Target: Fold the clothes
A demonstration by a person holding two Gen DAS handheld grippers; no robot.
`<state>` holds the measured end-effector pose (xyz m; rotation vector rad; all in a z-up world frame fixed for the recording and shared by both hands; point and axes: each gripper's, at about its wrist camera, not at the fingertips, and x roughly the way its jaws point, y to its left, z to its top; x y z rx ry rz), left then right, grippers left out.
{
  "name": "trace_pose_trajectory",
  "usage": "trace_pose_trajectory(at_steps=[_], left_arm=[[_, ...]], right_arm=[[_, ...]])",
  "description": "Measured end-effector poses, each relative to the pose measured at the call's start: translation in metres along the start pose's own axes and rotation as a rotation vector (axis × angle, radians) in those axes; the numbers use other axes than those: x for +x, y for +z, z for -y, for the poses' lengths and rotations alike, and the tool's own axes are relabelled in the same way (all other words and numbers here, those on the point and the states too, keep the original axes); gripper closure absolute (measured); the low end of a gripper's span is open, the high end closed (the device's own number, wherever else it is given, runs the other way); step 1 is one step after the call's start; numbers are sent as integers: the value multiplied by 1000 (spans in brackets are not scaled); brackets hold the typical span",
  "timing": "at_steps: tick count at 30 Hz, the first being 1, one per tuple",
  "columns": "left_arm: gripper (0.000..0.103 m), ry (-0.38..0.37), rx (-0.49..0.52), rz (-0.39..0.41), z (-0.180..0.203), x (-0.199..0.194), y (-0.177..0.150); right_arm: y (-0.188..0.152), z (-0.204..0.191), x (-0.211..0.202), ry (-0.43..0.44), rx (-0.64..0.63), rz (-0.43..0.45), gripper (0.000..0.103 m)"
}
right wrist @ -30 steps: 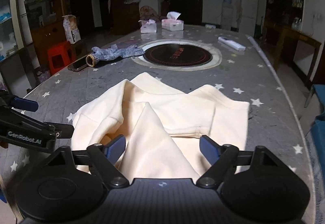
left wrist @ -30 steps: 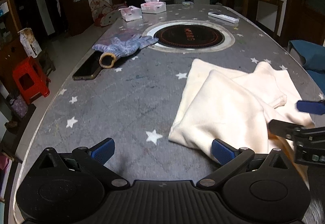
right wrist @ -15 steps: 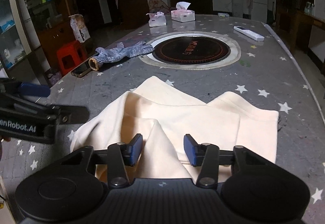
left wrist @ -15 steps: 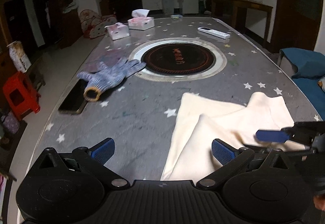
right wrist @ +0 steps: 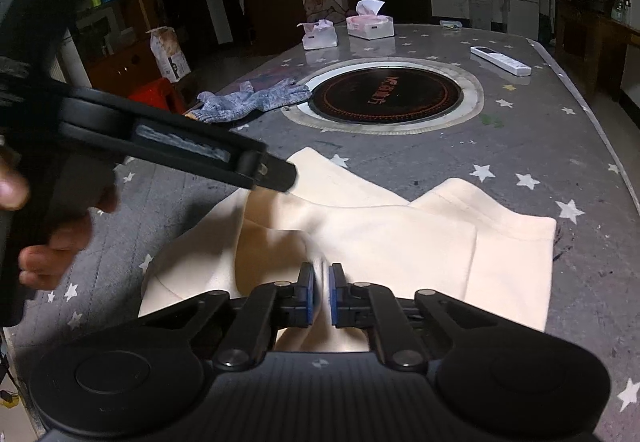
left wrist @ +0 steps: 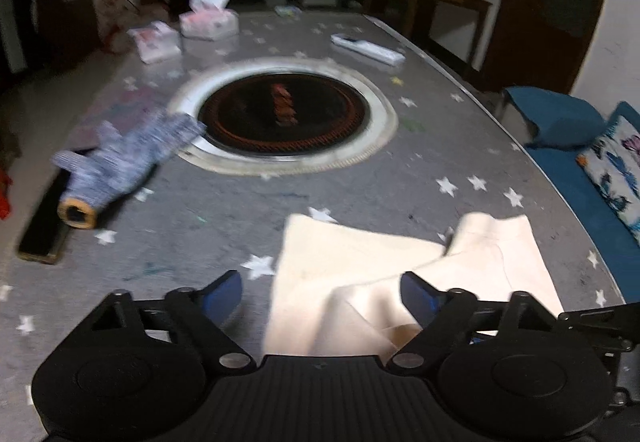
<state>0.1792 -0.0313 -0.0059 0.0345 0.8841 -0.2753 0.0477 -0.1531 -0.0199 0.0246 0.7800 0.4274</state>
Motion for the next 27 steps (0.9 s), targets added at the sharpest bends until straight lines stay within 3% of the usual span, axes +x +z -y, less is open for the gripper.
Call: trace_pose_trajectory(at_steps=[2,6,9,12,18,27], left_arm=[[36,-25,4,-30,-1,9,-1],[75,-74,-3,-64,-4,15,-7],[87,-98,-23,-60,-8,13,-12],[92,-104,-40,-34,-13,3,-17],[94,-85,-63,45,-23,-34,-29],[94,-12,-106,186,-41,-113,-73]], right_arm=[[-1,1,-4,2,1,9,97],[-4,2,-14,-8,0,26,97],[-8,3,-23,-25,-3,42,97],[-13,4,-34,-34,10,58,97],[-27,7,-68,-93,27,117,97],[-65,36,-141,-285,140,231,97]])
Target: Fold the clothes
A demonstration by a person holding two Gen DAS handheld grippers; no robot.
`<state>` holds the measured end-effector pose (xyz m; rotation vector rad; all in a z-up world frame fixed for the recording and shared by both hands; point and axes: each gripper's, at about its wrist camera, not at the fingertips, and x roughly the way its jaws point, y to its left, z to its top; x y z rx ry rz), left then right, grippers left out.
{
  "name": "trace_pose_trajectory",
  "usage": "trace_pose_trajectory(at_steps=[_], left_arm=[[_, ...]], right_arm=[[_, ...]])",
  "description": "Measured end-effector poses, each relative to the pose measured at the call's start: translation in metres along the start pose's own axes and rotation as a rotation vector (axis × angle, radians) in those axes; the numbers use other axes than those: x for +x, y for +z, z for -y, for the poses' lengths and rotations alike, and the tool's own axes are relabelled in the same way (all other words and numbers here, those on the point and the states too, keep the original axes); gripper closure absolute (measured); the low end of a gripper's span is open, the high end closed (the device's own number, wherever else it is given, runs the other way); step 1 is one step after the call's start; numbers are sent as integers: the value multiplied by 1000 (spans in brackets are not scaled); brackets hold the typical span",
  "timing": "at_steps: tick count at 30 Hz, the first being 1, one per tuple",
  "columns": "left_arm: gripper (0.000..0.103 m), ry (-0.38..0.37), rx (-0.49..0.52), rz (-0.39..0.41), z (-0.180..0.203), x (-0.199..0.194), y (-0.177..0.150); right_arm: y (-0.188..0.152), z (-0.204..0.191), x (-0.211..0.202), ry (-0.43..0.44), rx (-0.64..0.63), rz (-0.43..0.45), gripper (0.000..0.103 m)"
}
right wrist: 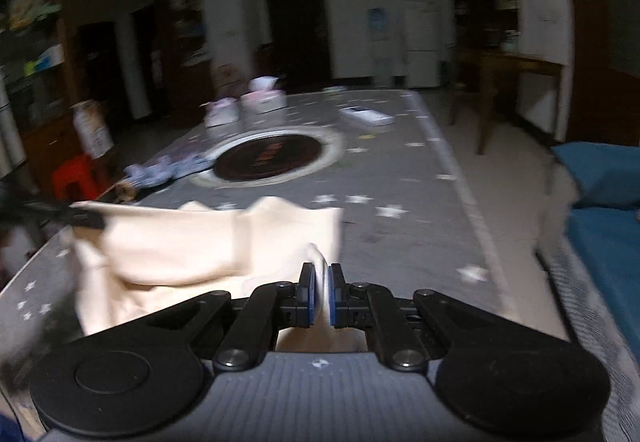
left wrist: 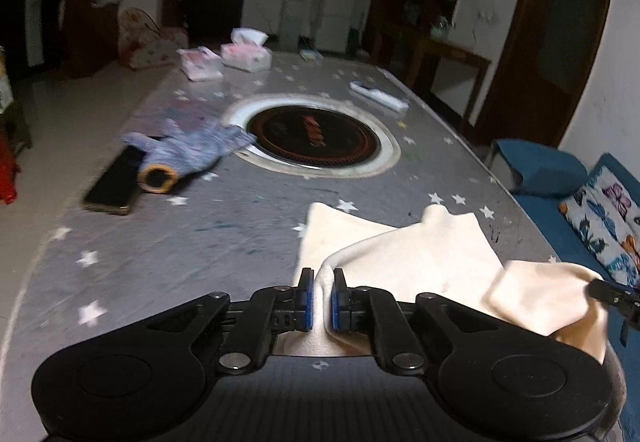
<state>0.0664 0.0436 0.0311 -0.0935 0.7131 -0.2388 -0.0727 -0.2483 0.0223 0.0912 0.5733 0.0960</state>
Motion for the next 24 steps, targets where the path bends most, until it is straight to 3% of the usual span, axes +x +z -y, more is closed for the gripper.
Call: trace_pose_trajectory(at_steps=[6,9,14,16,18,24], left_arm=[[95,54,-66,38,-21,-49,-33],[96,163,-72,67,-32,-72,-53],[94,239,-85,-11,-54,-79,-72],[87,218,-66,-26,-50,-75,-73],[69,178,-32,-25,-39,-69,-71],[30,128,88,-22,0,-30,-61]], right_arm=[[-34,43,-28,-121,124,-40,97],[-49,56,-32,-162,158,-78,97],[-56,60,-35,-205,132,-97,91],[-52,54,-39,-218,98,-68,90],[-48,47,-42,-227,65,-42,89],[-42,21,-22,-83,11,-79,75]])
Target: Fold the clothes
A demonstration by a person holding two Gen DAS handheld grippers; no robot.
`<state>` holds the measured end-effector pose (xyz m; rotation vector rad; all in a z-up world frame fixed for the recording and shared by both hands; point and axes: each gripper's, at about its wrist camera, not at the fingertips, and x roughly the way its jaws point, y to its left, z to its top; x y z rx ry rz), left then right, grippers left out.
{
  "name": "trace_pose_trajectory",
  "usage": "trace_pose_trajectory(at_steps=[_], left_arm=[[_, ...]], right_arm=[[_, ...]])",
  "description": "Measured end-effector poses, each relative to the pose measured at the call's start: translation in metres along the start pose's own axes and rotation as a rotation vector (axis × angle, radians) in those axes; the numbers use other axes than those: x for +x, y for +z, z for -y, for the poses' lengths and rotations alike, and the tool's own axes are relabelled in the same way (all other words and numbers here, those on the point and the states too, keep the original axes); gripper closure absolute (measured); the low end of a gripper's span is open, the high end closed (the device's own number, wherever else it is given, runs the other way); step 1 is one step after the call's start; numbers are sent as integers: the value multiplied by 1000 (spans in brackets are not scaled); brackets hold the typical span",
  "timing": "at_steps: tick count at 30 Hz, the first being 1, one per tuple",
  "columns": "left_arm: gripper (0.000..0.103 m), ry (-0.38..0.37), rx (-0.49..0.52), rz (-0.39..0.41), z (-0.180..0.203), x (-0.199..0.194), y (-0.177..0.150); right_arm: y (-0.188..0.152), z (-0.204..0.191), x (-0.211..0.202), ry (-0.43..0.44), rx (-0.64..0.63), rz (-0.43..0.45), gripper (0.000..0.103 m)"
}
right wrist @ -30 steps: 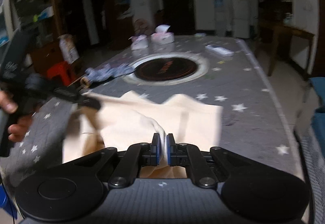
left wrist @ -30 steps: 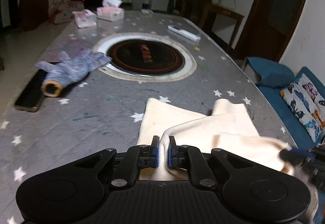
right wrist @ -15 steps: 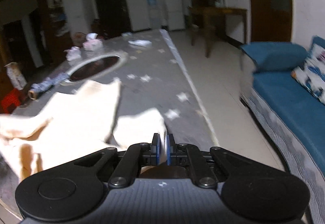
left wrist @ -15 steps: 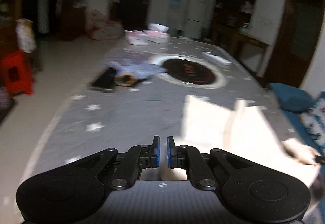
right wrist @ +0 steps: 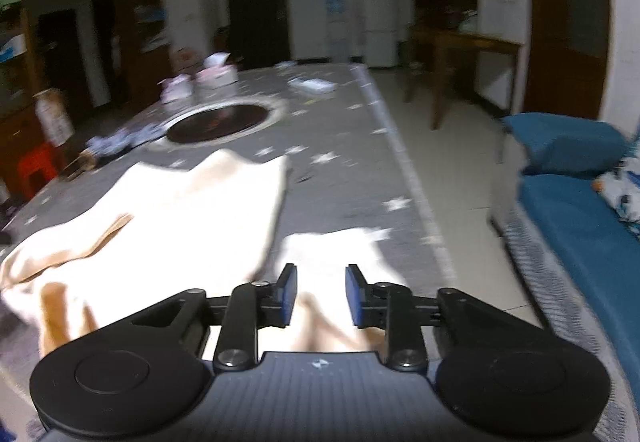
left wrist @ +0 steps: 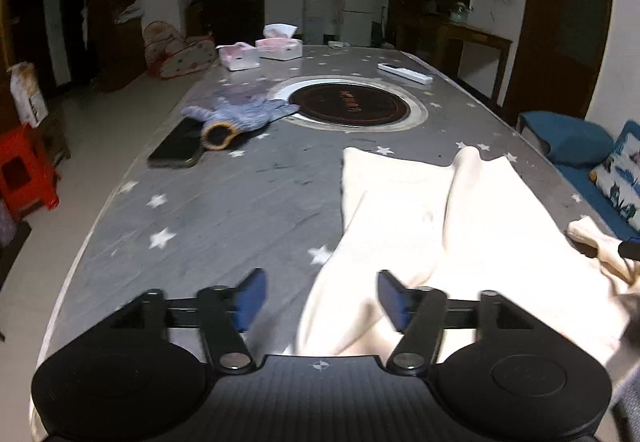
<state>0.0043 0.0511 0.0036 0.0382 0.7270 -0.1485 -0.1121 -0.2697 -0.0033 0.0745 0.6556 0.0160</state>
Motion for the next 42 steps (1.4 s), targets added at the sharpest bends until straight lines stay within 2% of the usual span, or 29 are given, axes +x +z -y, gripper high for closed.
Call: trace_pose_trajectory(at_steps=[4,5,7,9,12,14,18,23,27,33,35,42], left_arm=[[31,-6,37,-40,10,30,4],[31,-8,49,-52,11,36,2],[44,-8,66,-80,12,45,-2],[63,-36,52,-84,8,46,-6],[80,-51,13,-63,1,39,-8],[85,-42,-18,-39,-5,31,-8],[86,3,-139,-12,-24,16,-13],[85,98,-296,6,-49,1,-27],[79,177,-349,31,-60,-13,-34],[78,309,-394,41,-78,-23,-36],[75,233,-353,38,-73,-22,-32],[75,-159,-173,-53,-28,10,-16]], right_arm=[[2,-13,19,46,-23,-36,74],[3,-16,23,49,-39,-38,71],[3,-22,29,42,-73,-39,65],[4,-25,36,28,-96,-44,65],[4,-23,42,-2,-109,-54,65],[4,-18,45,-39,-106,-59,66],[4,-4,45,-111,-89,-64,66],[4,2,41,-127,-97,-54,65],[7,-8,32,-80,-120,-27,65],[6,-44,28,124,-182,-44,59],[6,-53,31,164,-197,-59,59],[22,-71,56,222,-206,-90,60]])
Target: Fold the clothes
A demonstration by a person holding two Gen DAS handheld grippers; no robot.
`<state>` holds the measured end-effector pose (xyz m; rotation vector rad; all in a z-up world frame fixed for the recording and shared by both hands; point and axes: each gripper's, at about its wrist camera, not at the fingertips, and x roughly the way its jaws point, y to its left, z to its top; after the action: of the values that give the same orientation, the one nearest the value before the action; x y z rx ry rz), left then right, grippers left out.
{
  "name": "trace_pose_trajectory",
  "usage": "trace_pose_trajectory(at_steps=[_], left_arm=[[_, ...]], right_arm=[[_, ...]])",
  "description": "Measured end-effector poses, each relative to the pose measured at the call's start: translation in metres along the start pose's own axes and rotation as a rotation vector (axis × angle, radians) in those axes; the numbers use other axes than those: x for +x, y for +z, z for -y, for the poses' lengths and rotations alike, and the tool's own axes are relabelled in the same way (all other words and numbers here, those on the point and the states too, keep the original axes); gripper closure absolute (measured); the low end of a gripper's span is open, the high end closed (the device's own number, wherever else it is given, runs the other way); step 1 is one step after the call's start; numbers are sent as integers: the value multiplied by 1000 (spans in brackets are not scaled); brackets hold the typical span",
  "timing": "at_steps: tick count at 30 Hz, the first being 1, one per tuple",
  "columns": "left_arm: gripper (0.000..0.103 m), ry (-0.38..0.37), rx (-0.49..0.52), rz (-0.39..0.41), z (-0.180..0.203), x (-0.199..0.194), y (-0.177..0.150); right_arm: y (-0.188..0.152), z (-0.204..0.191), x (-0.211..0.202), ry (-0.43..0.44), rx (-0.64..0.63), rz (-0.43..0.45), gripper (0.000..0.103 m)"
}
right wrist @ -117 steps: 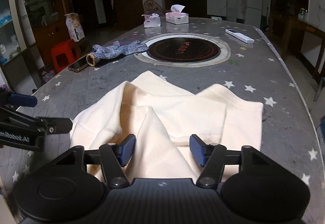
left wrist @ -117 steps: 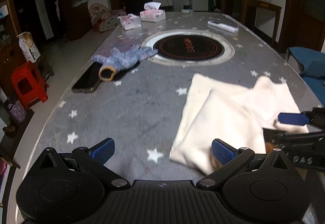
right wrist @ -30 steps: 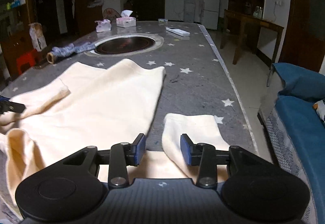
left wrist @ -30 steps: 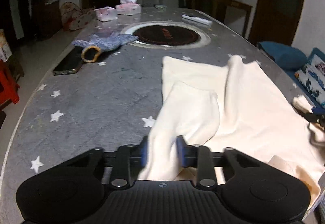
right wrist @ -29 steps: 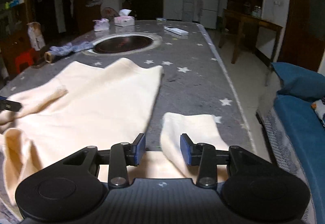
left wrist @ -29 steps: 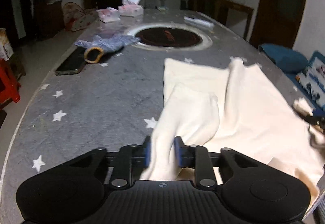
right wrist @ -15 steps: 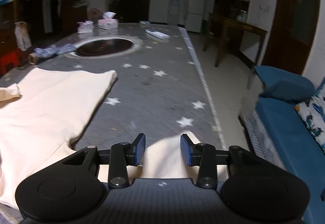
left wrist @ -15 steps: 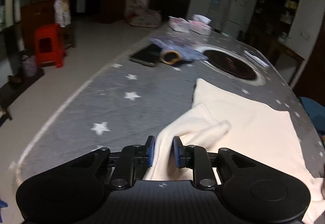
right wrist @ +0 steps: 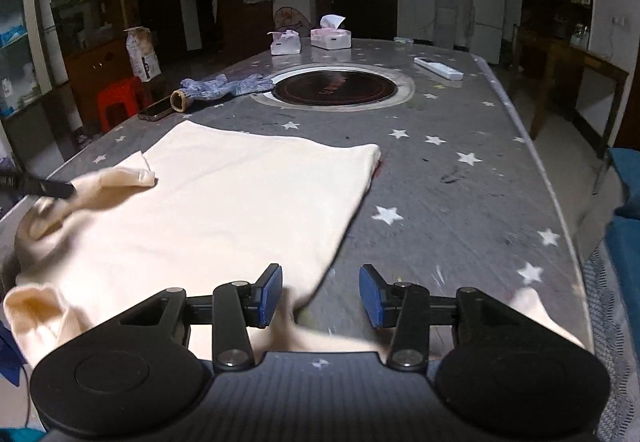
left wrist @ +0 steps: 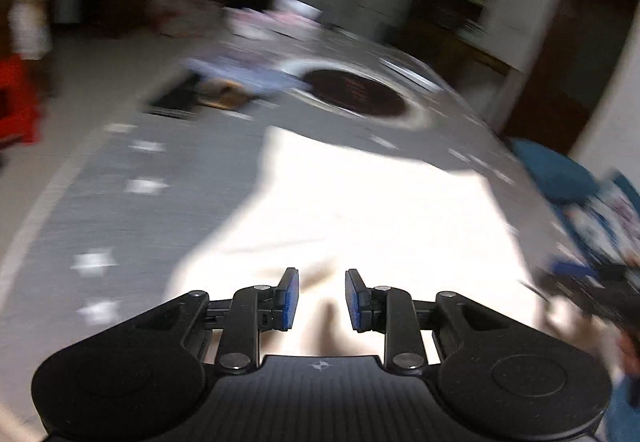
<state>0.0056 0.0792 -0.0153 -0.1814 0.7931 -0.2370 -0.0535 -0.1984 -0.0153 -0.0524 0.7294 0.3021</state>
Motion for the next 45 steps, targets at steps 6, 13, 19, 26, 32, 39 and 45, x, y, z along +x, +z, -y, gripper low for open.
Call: trace_pose_trajectory(at_steps=[6,13,19,26,32,39,45], left_arm=[[71,-13,80,-65,20,49,18],[69,55,37,-54,0,75,44],[69,47,0,-45,-16,85,58],[63,49,36,-42,-11,101,75],[63,29,54,-30,-9,122,93],[53,18,150,-29,4,107,80],[53,-98,230,-45,26,72,46]], right_arm=[[20,12,33,0,22,-35,62],[39,25,69,-18,48,-64,77],[59,25,94,-20,34,-67,92],[83,20,122,-87,-44,-67,100],[108,30,154,-206,-124,-70,100],[116,34,149,-204,-182,-67,96],[96,12,95,-37,-206,-61,93]])
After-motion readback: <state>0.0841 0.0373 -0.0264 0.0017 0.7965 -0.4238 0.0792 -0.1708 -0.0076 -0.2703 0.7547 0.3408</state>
